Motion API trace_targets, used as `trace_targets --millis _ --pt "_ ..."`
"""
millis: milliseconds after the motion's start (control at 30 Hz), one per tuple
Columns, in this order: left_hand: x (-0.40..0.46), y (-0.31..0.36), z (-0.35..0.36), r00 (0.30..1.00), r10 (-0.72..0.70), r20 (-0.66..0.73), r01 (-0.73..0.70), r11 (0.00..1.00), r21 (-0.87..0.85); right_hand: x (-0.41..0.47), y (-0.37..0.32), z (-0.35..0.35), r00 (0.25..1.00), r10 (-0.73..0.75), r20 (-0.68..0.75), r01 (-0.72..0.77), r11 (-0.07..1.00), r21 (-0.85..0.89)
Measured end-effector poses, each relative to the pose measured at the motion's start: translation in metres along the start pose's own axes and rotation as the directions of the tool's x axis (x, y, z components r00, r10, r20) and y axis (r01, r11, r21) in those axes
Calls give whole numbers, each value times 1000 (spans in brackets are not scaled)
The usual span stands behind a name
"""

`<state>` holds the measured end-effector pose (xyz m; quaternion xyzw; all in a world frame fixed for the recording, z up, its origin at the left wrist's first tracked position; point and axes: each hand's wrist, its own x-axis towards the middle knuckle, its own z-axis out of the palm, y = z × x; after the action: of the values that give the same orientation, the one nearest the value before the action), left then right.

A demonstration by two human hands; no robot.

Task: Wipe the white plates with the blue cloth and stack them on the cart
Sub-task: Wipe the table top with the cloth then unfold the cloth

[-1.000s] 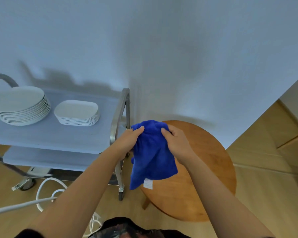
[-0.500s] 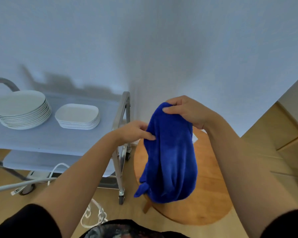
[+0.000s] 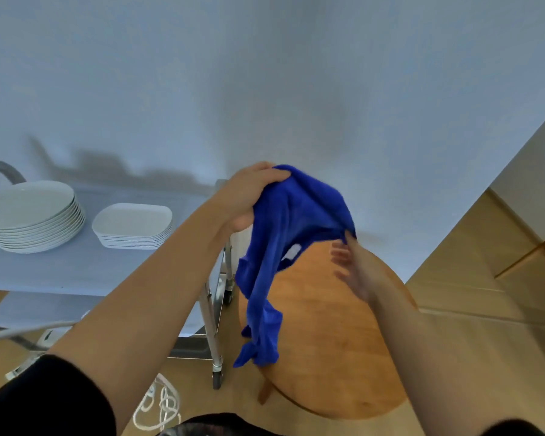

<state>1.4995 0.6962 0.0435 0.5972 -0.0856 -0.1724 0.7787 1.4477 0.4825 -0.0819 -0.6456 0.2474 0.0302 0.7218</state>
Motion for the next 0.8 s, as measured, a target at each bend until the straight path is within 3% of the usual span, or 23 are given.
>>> trace_targets --millis 33,100,200,333,433,500,567,633,700,733,800 --pt "-1 8 10 1000 7 25 -5 997 -75 -1 17 5 997 70 45 -73 994 76" --pt "-2 27 27 997 19 76 -1 975 -221 -8 51 20 952 169 254 -193 979 72" --pt "2 60 39 992 43 115 6 919 -394 -23 60 48 875 124 468 -191 977 99" --pt "13 72 34 999 31 -38 -44 912 -408 -39 25 63 847 -34 530 -12 997 82" --pt "23 42 10 987 22 -158 -67 956 -287 -54 5 63 841 -106 530 -23 973 231" --pt "13 -1 -3 983 -83 -161 86 996 8 -60 -9 65 855 -103 508 -115 918 379" --pt "-4 -52 -14 943 -308 -128 328 926 190 -57 -20 66 891 -89 445 -161 855 492" --pt "-19 -95 -24 812 -583 -12 574 796 191 -55 -31 66 909 -52 413 -186 836 516" --pt "-28 -120 -32 700 -689 190 681 723 112 -51 -31 66 907 20 420 -234 854 464" --pt "-30 -123 -33 701 -669 248 684 729 35 -50 -29 66 900 61 432 -258 873 414" --pt "-28 -121 -33 801 -565 200 585 809 -60 -44 -22 64 891 108 441 -246 931 270"
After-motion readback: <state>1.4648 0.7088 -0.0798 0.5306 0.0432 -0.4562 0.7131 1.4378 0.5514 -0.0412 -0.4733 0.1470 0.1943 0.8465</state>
